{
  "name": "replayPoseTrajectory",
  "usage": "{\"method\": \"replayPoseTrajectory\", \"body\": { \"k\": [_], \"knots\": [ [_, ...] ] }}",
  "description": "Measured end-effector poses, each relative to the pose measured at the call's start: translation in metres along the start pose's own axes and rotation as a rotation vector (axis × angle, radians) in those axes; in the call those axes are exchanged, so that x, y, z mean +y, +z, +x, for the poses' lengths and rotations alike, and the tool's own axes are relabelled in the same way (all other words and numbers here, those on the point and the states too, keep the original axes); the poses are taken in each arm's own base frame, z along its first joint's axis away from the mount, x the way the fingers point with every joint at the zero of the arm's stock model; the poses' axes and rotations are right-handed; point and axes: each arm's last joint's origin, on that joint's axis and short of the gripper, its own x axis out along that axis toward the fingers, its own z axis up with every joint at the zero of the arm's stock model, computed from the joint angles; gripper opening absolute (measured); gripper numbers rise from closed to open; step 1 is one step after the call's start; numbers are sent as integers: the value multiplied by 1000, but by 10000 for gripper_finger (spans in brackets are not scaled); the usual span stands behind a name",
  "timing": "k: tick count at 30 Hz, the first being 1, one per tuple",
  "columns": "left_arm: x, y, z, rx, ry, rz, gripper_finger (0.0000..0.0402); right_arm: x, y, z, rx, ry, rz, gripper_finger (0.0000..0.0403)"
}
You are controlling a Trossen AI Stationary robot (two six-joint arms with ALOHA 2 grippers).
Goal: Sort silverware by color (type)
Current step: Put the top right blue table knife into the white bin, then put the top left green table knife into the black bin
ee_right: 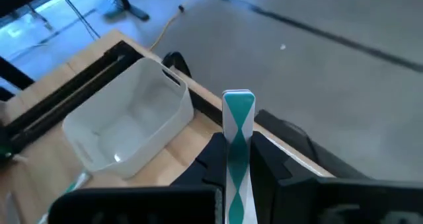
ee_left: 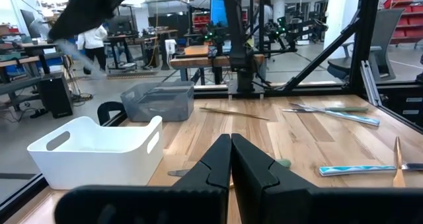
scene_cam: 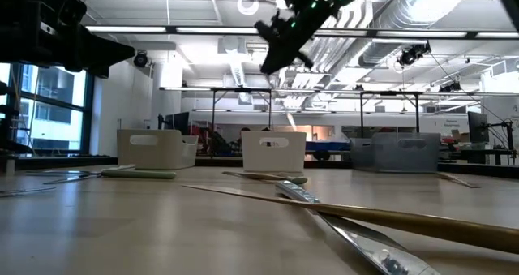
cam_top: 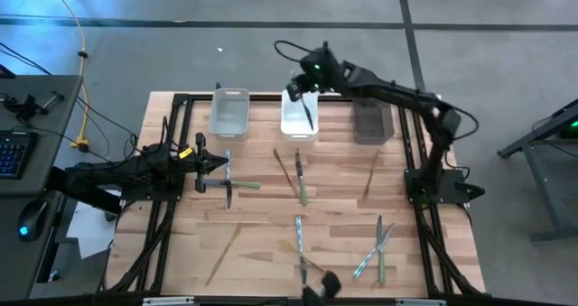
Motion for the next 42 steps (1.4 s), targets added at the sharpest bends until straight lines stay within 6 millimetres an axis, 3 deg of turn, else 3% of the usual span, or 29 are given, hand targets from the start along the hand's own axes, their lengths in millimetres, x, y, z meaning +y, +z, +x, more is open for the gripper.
{"method": "replayPoseTrajectory", "body": {
  "k": [4,9,20,28,33,37,42],
  "knots": [
    [0,0,0,0,0,0,3,-12,-2,41,77,30,20,12],
    [0,0,0,1,3,0,3,-26,-10,73,147,4,34,12],
    [0,0,0,1,4,0,3,-41,-32,112,185,-37,-22,22],
    [0,0,0,0,3,0,3,-42,-36,119,186,-32,-81,82],
    [0,0,0,0,3,0,3,-40,-29,112,155,-24,-178,103],
    [0,0,0,1,3,0,3,-35,-13,96,104,-5,-310,82],
    [0,0,0,0,3,0,3,-22,-13,91,64,42,-424,9]
  ]
}}
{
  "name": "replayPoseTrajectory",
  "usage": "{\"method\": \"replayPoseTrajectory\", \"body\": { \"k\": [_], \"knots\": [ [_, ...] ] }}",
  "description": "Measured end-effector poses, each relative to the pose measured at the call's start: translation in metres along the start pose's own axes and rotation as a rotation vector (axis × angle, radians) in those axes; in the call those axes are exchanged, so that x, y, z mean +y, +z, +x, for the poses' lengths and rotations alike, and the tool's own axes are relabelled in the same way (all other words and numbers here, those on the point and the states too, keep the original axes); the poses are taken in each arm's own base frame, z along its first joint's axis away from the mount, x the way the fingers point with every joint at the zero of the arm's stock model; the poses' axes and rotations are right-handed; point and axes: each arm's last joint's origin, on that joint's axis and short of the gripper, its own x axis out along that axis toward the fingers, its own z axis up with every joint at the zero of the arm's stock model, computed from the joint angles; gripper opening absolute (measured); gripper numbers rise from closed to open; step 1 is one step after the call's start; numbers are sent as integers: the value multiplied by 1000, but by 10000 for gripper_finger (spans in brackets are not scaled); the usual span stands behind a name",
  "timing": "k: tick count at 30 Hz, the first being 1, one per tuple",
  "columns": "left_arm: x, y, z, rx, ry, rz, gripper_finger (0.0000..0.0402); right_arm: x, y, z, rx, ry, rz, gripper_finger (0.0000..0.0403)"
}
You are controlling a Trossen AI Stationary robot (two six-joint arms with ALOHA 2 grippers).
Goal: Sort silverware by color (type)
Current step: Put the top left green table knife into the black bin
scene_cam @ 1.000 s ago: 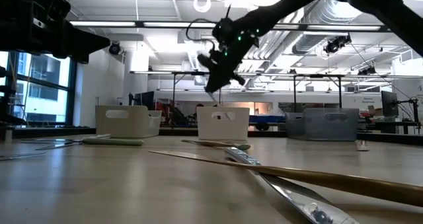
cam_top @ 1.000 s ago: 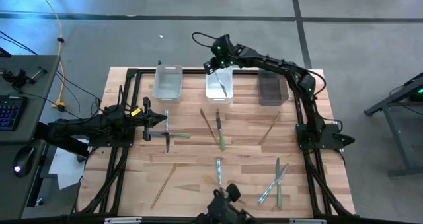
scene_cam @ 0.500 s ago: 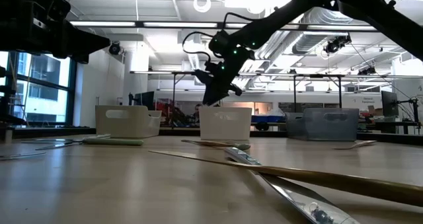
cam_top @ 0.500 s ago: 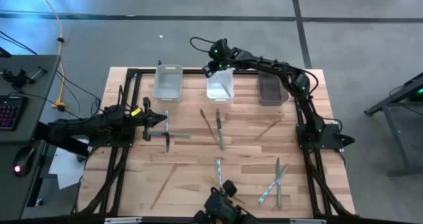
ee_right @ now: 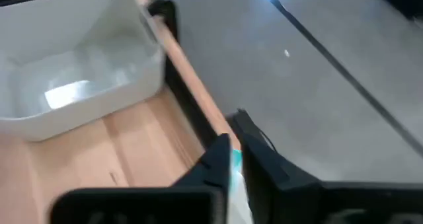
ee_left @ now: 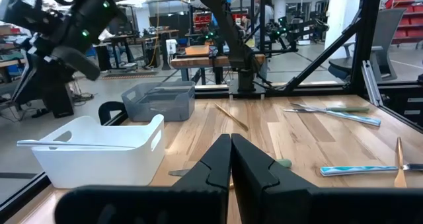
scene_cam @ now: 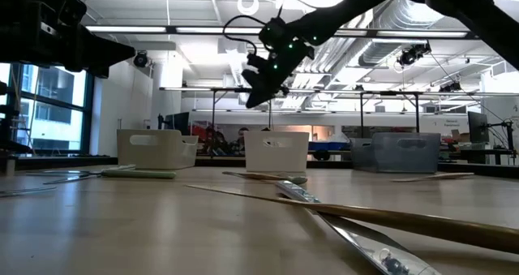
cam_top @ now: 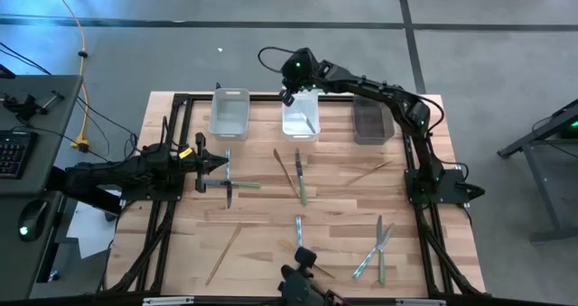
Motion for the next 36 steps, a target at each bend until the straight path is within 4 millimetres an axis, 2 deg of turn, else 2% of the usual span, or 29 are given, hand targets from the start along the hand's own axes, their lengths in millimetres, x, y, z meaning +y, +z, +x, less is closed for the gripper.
{"method": "replayPoseTrajectory", "body": {
  "k": [5,9,17,25,29,33,36],
  "knots": [
    [0,0,0,0,0,0,3,15,-18,10,-111,70,-23,12],
    [0,0,0,0,0,0,3,28,-33,4,-234,121,-24,4],
    [0,0,0,0,1,0,3,50,-61,-50,-432,151,-29,1],
    [0,0,0,0,3,0,3,66,-97,-105,-526,188,-51,0],
    [0,1,0,-10,10,9,3,73,-118,-120,-544,205,-65,0],
    [1,2,0,-21,32,91,3,81,-141,-122,-539,233,-55,0],
    [1,5,0,-47,40,79,3,87,-153,-123,-541,251,-57,0]
  ]
}}
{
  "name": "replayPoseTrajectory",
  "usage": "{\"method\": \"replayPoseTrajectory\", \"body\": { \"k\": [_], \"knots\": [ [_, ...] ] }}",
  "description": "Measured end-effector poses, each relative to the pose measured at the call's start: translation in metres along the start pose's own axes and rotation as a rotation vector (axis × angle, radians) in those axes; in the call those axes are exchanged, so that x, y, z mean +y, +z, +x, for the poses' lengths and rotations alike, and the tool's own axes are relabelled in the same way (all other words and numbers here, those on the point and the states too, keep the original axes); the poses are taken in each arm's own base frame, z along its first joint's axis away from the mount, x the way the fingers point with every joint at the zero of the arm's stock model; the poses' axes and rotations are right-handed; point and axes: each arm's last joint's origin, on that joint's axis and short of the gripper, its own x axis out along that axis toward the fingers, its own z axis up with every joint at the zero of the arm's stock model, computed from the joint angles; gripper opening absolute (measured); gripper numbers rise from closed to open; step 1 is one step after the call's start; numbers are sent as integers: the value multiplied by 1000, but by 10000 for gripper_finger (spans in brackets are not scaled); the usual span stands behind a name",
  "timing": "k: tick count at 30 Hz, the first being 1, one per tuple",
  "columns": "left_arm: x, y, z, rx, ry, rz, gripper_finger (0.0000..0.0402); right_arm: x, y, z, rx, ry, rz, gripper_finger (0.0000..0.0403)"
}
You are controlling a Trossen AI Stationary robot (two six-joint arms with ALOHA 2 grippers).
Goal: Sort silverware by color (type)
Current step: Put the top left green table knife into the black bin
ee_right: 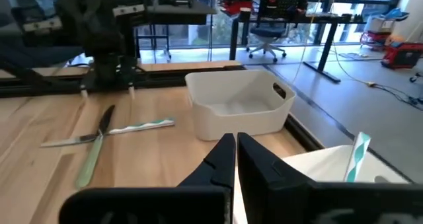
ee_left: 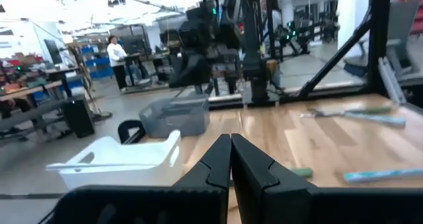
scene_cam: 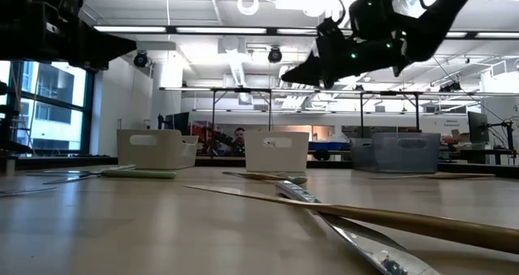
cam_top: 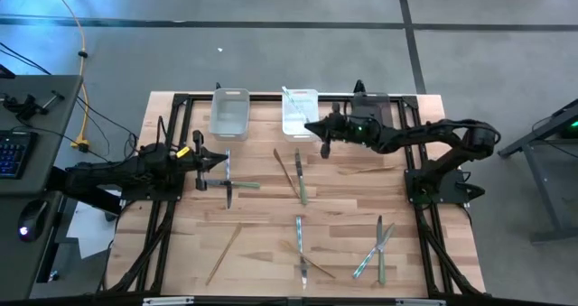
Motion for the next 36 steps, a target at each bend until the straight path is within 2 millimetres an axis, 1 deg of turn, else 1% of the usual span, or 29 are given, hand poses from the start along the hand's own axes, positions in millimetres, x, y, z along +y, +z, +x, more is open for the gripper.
{"method": "replayPoseTrajectory", "body": {
  "k": [3,11,20,23,26,30,33,36],
  "knots": [
    [0,1,0,-6,0,-71,3,5,-5,-3,3,14,-4,0],
    [-1,1,3,-6,-20,-114,3,9,-5,-2,-2,26,-14,0],
    [-4,-11,14,147,-57,-213,3,9,-5,-2,-2,26,-30,0],
    [-4,-8,19,191,-68,-235,6,9,-5,-2,-1,26,-31,0],
    [-4,-1,26,225,-67,-259,18,9,-5,-2,-1,27,-29,0],
    [-6,4,37,314,-94,-262,43,9,-5,-2,-1,27,-24,0],
    [-10,2,45,410,-132,-241,63,11,-4,-2,-2,34,-25,0],
    [-16,-3,53,515,-160,-220,74,14,-4,-2,-3,44,-27,0]
  ]
}}
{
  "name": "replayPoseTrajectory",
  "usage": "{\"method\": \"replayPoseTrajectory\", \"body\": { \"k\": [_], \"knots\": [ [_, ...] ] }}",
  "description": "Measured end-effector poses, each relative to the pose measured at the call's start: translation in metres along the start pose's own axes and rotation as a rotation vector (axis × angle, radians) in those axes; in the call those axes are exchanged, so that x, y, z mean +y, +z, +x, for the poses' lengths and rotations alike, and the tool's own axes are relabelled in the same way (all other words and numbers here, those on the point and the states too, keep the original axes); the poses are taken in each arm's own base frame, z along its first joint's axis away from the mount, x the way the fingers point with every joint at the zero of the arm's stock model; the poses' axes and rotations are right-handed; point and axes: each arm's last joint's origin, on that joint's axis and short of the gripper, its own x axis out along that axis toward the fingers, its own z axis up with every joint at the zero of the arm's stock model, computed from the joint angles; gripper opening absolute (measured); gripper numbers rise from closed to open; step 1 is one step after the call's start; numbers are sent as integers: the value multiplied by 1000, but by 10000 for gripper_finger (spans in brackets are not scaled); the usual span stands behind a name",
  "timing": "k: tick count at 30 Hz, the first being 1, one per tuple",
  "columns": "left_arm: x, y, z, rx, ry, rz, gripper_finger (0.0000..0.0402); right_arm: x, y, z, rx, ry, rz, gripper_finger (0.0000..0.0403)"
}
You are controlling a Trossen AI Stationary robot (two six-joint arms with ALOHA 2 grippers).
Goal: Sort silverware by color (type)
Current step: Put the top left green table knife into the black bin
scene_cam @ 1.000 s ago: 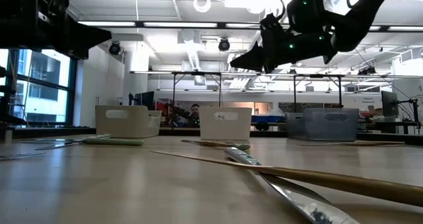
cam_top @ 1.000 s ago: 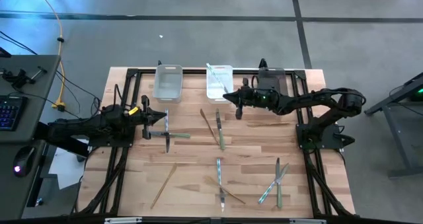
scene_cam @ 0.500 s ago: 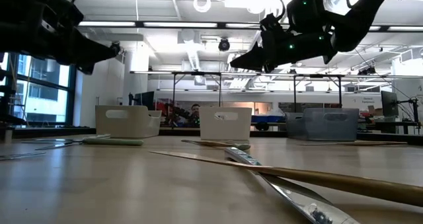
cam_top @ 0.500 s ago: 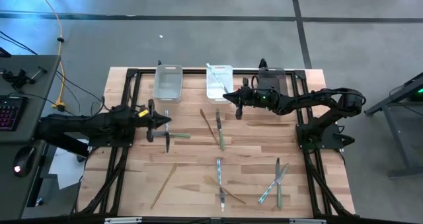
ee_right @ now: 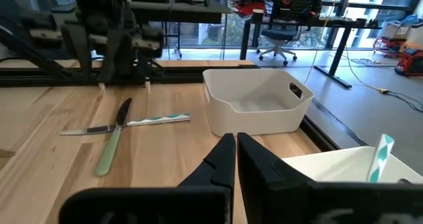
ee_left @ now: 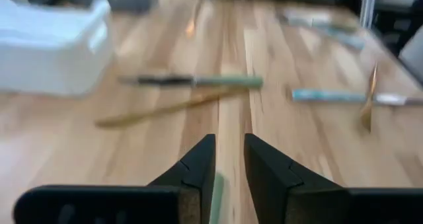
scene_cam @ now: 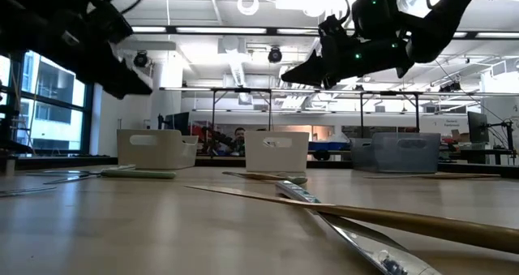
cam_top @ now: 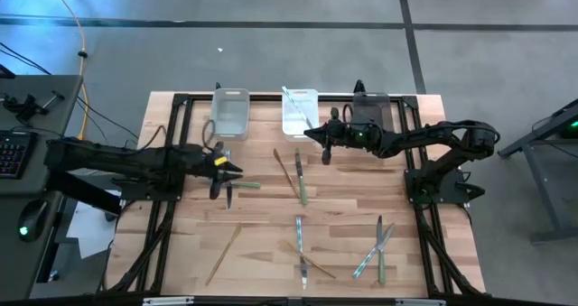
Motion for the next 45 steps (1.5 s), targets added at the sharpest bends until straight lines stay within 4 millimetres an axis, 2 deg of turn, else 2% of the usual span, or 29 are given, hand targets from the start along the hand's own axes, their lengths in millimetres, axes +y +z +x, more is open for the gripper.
{"method": "replayPoseTrajectory", "body": {
  "k": [10,21,27,33,39,45],
  "knots": [
    [-1,-7,29,241,30,-6,63,3,0,0,0,9,-7,0],
    [0,-17,52,505,53,30,128,3,0,0,0,9,-1,0],
    [0,-20,60,620,52,63,136,3,0,0,-1,8,-6,0],
    [1,-24,67,662,58,94,119,3,0,0,1,9,-6,0],
    [1,-30,70,703,45,135,71,3,0,0,2,9,-39,0],
    [1,-22,73,697,46,150,37,3,0,0,5,10,-43,0]
  ]
}}
